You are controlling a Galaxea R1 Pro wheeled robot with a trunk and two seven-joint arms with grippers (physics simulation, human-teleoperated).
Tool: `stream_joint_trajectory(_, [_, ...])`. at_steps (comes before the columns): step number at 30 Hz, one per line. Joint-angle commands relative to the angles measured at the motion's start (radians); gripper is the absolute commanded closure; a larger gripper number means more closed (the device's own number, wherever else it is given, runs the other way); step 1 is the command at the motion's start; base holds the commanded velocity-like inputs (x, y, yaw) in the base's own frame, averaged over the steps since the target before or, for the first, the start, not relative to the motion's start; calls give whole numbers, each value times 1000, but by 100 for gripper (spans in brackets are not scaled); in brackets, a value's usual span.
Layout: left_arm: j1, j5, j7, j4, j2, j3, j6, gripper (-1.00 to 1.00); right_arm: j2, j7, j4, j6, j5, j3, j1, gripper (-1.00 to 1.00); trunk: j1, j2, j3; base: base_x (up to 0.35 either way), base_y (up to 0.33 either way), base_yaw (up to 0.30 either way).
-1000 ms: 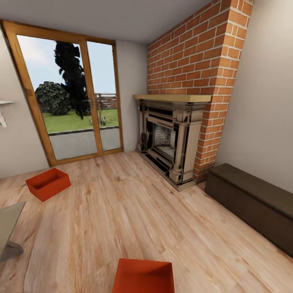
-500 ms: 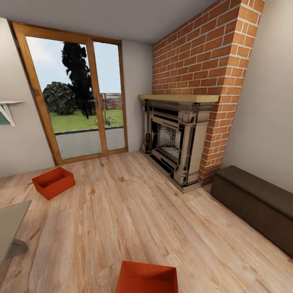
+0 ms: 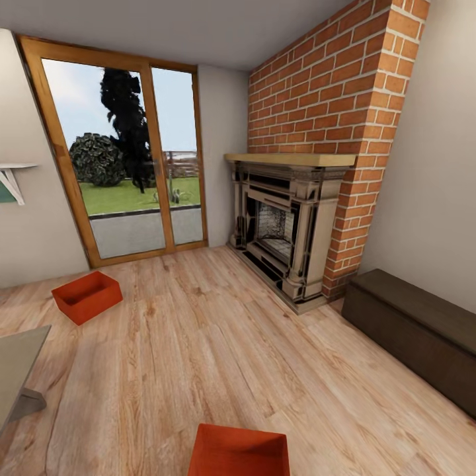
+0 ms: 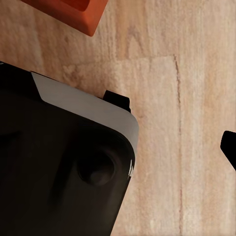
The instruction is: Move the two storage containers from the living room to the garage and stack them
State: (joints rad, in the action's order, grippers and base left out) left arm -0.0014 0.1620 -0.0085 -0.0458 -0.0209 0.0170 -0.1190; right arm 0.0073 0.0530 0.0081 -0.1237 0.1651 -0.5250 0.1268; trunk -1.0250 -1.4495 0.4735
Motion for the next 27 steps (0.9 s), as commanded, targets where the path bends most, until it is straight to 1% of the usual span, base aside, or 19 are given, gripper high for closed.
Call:
stream_joint_trajectory(1, [0, 7, -1, 0, 0, 1, -2, -100, 0, 2, 1, -4, 10, -8, 1, -100, 0, 0, 1, 0, 0, 0])
stream_joint_trajectory(21, [0, 7, 0, 0, 0, 1, -2, -100, 1, 1, 1, -2, 6, -9, 1, -100, 0, 0, 1, 0, 0, 0])
stream_joint_trajectory(24, [17, 9, 0, 17, 17, 18, -19, -100, -17, -16, 18, 15, -10, 0, -17, -100, 0, 0, 1, 0, 0, 0])
stream_joint_trajectory(27, [35, 9, 1, 34, 20, 16, -24, -100, -15, -15, 32, 26, -22, 0, -34, -100, 0, 0, 1, 0, 0, 0])
